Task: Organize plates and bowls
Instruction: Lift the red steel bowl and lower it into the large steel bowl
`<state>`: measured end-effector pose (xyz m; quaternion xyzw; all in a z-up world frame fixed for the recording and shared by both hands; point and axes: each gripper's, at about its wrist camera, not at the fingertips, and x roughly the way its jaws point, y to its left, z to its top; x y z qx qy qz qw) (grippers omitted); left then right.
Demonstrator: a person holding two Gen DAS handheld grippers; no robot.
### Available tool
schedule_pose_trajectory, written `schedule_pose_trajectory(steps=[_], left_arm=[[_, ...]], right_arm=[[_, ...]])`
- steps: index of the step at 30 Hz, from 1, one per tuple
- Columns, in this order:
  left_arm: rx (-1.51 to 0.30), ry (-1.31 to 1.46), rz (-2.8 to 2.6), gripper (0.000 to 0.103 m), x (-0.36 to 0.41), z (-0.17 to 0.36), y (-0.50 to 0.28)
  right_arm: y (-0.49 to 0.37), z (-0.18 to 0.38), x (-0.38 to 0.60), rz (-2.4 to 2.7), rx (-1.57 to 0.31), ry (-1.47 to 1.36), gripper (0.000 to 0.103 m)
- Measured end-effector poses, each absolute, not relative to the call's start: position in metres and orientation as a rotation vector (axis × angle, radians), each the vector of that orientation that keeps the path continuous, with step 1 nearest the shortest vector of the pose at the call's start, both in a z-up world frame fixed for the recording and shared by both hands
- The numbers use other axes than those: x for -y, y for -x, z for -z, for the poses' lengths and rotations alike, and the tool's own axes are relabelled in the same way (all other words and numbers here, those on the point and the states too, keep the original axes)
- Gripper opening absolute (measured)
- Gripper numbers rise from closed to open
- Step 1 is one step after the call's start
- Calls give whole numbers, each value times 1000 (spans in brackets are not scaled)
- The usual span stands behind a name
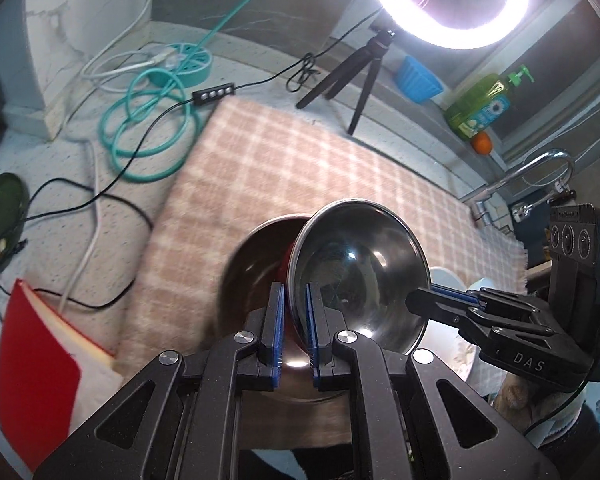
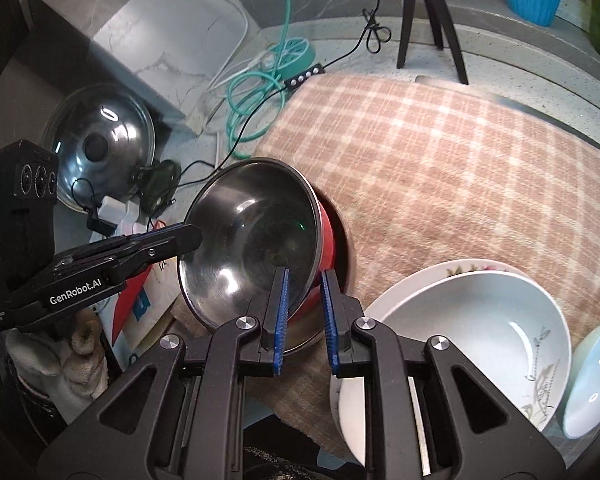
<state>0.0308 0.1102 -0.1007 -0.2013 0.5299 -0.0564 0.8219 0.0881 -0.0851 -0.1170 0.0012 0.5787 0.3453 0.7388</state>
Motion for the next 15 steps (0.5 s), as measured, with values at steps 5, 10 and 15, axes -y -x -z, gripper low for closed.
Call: schedule_pose_trajectory(steps=[5,10,15], left_arm=[[-1155,414,106,8,-116,112,-28],[-1173,367,97,9,-114,118,-28],[-1192,323,92,8,-110,125,-30]], right_arm=[[-85,134,72,-747,-1305,50,17],[-85,145,66,-729,-1327,75,17],[-84,147,61,-709,-1318,116,17]])
